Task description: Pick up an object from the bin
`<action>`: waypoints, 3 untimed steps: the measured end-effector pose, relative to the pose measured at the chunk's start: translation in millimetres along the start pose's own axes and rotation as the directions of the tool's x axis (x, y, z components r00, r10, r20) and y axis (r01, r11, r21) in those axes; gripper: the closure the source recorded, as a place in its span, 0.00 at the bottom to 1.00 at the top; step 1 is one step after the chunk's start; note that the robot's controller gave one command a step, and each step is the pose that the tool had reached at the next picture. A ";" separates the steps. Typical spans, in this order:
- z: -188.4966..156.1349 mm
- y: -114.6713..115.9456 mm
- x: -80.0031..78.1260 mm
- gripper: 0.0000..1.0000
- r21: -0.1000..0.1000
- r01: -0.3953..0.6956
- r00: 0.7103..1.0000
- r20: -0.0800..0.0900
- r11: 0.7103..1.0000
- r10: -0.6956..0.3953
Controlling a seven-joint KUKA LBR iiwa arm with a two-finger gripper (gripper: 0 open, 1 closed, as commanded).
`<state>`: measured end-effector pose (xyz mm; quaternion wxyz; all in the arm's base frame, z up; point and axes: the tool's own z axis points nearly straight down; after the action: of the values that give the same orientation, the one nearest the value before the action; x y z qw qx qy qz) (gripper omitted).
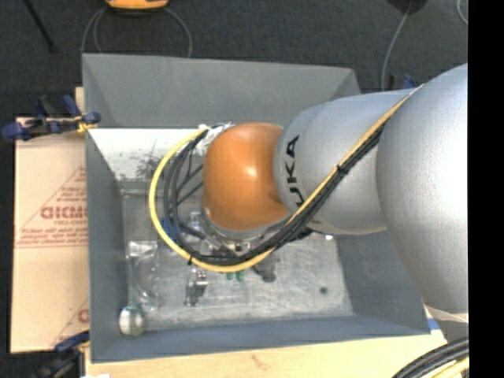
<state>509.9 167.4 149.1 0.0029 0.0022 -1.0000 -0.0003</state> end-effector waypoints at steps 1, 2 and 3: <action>76.9 -76.8 -16.5 0.00 -0.007 -0.176 0.984 0.011 0.984 0.176; 74.8 -99.3 -31.5 0.00 -0.010 -0.324 0.946 0.014 0.946 0.324; 74.0 -56.0 -130.1 0.00 -0.008 -0.375 0.927 0.015 0.927 0.375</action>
Offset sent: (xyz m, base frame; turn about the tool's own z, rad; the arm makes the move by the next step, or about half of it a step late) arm 0.0135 -0.0769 -0.0791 0.1726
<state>639.9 111.9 74.3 -0.0050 -0.1889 -0.9820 -0.0022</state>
